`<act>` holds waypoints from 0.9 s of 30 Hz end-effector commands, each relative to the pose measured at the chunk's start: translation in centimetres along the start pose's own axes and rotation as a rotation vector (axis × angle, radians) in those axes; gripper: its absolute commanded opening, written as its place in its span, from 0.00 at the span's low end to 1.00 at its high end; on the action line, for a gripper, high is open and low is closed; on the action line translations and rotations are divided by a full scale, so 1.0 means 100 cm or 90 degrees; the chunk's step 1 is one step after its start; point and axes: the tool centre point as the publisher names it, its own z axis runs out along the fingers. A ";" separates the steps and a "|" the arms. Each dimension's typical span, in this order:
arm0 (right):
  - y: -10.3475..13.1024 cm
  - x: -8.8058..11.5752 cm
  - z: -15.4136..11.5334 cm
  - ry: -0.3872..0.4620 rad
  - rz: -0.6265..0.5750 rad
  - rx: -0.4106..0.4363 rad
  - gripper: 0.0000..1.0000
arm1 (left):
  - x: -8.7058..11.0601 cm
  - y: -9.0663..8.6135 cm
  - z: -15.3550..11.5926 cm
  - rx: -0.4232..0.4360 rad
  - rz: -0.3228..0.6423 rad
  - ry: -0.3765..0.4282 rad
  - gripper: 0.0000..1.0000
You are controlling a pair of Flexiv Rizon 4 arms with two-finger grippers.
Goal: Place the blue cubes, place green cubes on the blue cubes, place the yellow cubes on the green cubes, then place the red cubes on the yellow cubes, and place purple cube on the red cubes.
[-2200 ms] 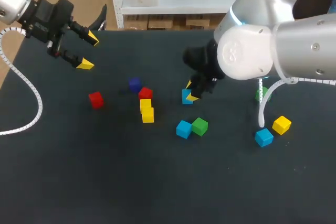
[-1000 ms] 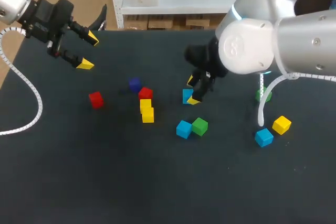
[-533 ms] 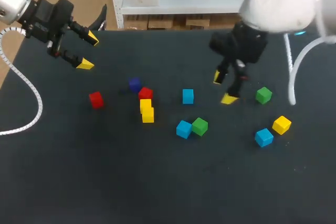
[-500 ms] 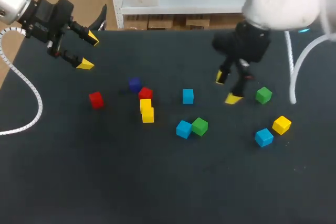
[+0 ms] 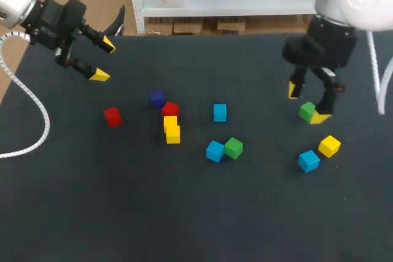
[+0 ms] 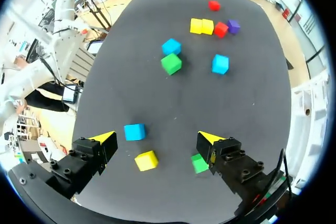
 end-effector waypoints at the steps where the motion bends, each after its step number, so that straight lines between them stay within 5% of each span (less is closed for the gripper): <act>1: 0.033 0.010 -0.003 -0.014 0.001 0.043 1.00 | 0.001 -0.001 0.000 -0.002 0.002 -0.001 1.00; 12: 0.069 0.027 0.025 0.007 -0.009 0.066 1.00 | 0.001 -0.001 0.000 -0.002 0.002 -0.001 1.00; 17: 0.062 0.033 0.050 -0.001 0.007 0.079 1.00 | 0.001 -0.001 0.000 -0.002 0.002 -0.001 1.00; 27: 0.039 0.025 0.066 -0.008 -0.084 0.121 1.00 | 0.001 -0.001 0.000 -0.002 0.002 -0.001 1.00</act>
